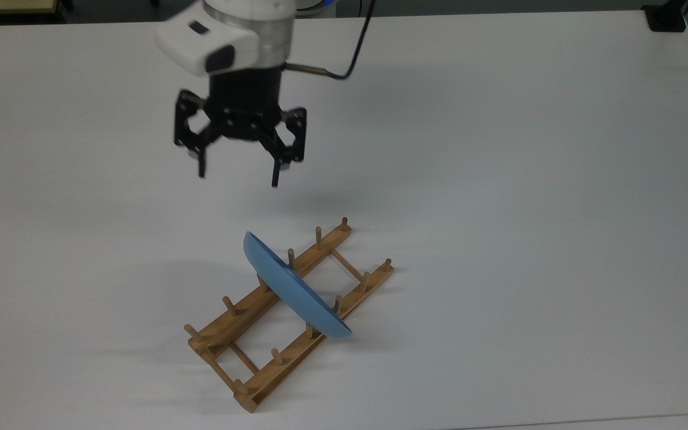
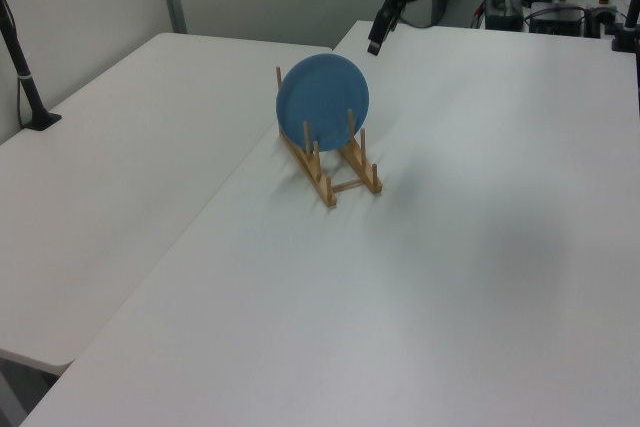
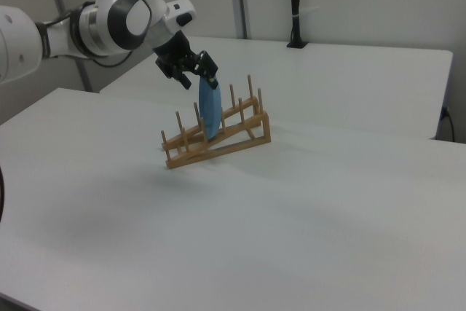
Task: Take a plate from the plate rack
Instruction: 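Lower the open gripper toward the rim of the blue plate, then close the gripper on the blue plate's rim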
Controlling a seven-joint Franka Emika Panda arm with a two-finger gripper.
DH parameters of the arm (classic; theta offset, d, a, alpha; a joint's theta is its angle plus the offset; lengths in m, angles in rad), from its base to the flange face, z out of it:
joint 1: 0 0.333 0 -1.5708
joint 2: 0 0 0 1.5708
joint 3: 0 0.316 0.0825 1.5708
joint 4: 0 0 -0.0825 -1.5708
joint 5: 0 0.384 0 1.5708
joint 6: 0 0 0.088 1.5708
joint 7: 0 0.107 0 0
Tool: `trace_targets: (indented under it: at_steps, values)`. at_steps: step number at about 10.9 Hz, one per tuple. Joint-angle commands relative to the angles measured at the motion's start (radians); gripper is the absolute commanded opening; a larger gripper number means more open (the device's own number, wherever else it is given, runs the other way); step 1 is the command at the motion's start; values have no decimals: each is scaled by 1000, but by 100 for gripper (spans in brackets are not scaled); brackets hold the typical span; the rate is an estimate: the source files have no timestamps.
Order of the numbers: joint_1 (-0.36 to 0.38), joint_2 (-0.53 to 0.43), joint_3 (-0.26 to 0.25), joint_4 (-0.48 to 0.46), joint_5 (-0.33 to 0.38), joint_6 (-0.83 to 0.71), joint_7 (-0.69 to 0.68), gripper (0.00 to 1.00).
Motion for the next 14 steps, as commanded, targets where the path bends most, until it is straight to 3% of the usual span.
trace_targets:
  at_steps: [1, 7, 10, 14]
  values:
    - [32, 68, -9, 18, -40, 73, 5, 60]
    - [31, 131, -17, 27, -84, 171, 42, 55]
    - [28, 141, -19, 41, -93, 173, 42, 33]
    - [19, 141, -20, 41, -119, 197, 33, 15]
